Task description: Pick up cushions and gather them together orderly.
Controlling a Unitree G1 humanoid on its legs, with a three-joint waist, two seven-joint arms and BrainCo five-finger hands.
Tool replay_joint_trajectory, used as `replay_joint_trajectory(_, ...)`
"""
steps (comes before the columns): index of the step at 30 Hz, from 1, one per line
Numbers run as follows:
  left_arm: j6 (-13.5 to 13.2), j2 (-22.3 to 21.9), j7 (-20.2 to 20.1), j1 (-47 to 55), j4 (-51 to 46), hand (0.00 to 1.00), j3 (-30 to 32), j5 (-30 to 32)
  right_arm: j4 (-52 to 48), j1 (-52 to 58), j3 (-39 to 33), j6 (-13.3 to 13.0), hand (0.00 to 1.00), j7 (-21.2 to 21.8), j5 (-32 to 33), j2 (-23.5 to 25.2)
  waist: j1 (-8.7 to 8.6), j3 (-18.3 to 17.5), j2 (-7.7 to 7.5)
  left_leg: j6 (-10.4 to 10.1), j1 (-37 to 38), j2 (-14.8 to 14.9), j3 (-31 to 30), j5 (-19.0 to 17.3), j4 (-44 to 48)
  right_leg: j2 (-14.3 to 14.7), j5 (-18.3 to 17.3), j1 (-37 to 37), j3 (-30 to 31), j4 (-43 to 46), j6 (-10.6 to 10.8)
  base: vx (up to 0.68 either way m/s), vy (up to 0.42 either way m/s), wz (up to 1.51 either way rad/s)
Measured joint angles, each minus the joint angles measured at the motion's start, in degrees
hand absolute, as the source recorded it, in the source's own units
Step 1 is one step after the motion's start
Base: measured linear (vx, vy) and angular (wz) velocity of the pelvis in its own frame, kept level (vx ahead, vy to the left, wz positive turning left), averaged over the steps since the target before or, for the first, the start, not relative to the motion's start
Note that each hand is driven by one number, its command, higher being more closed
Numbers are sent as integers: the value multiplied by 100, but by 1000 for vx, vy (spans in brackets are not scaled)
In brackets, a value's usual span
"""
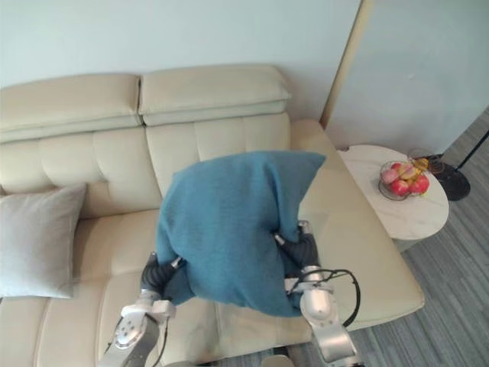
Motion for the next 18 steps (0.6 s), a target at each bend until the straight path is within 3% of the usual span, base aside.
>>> replay_joint_trajectory(4, -1, -50, 54, -39, -198, 100, 120, 189, 12, -219, 19, 38, 100, -13, -23, -52, -18, -75, 52, -104, 44, 75, -58, 303, -515, 88, 104, -50, -149, -266, 105, 13, -76, 3)
replay_joint_trajectory(11, -3, -56, 506, -882, -152, 100, 288, 357, 856, -1529, 60, 121, 100, -261, -235, -58, 53, -3, 87, -259, -426, 342, -270, 645, -738, 348, 479, -347, -371, -618, -20, -84, -78, 12)
replay_joint_trajectory(14, -6, -49, 786, -1970, 216, 100, 544, 402, 1386, -2665, 63, 238, 100, -513, -255, -64, 93, 446, 162, -283, -802, 426, -382, 889, -802, 418, 661, -640, -546, -641, -33, -206, -32, 26)
replay_joint_trajectory(18, -6, 168, 1230, -4099, 1080, 100, 972, 543, 2561, -4957, -12, 465, 100, -854, -471, -194, 249, 1100, 293, -278, -1454, 528, -499, 1341, -1029, 532, 939, -1373, -662, -554, -41, -225, -24, 9)
